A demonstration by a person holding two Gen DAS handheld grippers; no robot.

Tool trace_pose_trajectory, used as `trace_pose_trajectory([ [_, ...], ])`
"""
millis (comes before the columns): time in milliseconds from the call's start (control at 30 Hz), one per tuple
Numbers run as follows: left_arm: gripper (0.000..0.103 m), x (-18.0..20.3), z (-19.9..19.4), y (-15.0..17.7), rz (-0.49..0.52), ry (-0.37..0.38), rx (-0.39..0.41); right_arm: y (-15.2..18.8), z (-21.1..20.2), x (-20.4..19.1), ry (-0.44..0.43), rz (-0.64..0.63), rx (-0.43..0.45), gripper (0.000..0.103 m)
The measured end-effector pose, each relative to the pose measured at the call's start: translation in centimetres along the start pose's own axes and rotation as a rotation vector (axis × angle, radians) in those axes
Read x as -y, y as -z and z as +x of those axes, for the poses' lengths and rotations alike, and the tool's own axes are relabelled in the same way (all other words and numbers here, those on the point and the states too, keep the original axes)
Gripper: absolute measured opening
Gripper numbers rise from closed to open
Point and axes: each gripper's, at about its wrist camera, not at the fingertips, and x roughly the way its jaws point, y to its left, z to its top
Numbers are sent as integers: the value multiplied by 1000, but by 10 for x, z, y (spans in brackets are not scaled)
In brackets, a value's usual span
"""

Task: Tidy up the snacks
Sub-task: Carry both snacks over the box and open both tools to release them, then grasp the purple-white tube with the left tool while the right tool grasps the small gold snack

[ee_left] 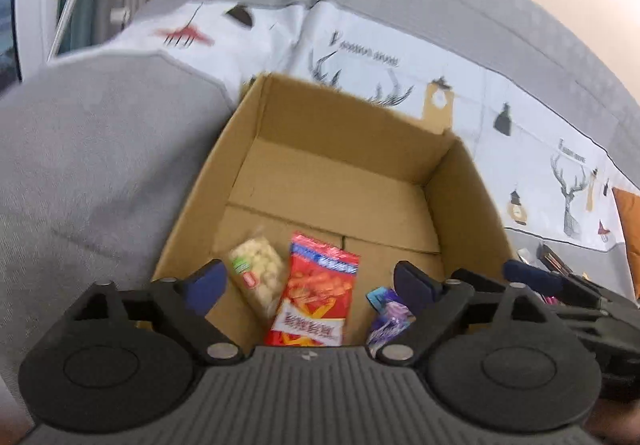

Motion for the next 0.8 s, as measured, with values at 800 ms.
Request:
trace_pose_trajectory([
  [800, 103, 253, 69, 52, 292, 66, -33, 49, -140, 235, 268, 244, 153, 92],
])
